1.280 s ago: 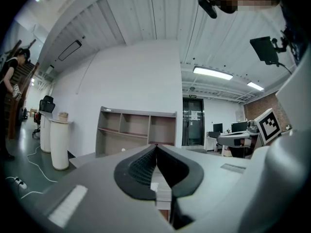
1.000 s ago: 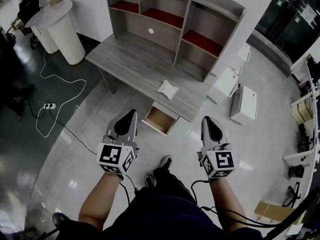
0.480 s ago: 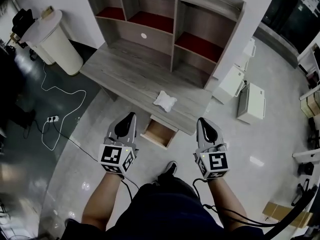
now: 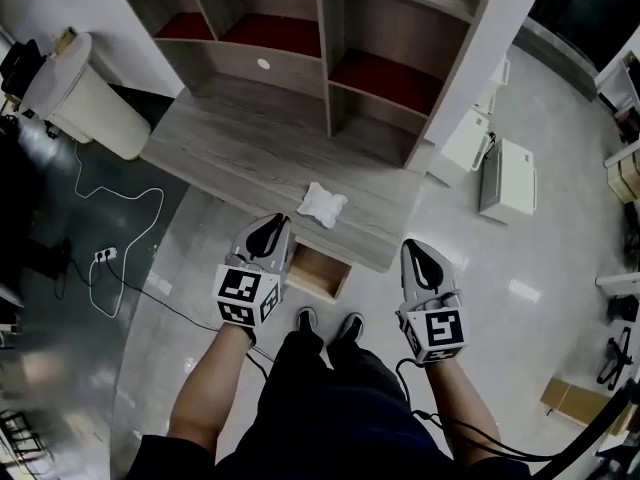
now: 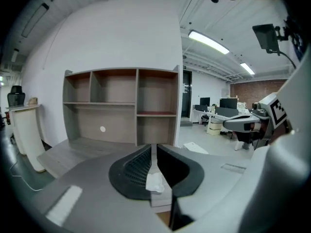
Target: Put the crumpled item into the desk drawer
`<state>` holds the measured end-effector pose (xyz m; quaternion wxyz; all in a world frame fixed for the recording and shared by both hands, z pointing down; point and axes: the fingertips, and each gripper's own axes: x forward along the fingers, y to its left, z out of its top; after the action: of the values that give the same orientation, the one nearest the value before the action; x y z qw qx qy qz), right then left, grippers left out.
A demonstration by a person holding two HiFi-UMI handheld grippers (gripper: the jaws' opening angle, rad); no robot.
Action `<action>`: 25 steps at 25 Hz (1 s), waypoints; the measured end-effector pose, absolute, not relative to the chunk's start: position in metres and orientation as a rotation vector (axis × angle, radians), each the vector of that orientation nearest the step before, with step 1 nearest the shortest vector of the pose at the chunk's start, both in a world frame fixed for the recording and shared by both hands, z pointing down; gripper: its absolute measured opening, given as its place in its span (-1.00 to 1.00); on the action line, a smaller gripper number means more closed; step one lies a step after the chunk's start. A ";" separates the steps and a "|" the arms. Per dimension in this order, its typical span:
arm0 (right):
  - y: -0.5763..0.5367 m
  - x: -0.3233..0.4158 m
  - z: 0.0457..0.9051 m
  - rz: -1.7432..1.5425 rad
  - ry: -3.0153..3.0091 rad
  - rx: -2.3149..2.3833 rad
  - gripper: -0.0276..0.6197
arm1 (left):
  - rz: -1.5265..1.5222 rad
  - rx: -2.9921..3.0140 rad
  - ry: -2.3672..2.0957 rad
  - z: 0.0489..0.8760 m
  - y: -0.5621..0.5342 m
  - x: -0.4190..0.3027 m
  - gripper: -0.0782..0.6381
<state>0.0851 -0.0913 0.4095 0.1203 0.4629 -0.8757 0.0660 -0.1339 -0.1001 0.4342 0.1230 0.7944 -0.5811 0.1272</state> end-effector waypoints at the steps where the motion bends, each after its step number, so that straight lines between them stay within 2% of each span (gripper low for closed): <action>1: -0.093 0.090 0.416 0.215 -2.537 1.372 -0.90 | 0.395 2.323 -1.667 0.443 -0.109 -0.131 -0.76; 13: -0.097 0.132 0.444 0.363 -2.312 1.641 -0.90 | 0.746 2.265 -1.310 0.575 -0.172 -0.107 -0.41; 25: -0.069 0.160 0.471 0.461 -2.159 1.766 -0.90 | 1.017 2.168 -1.166 0.666 -0.198 -0.100 -0.41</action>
<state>0.1600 -0.0693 0.4707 0.1566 0.6169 -0.7543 0.1611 -0.0997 -0.1979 0.6663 0.2367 0.7908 -0.4254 0.3710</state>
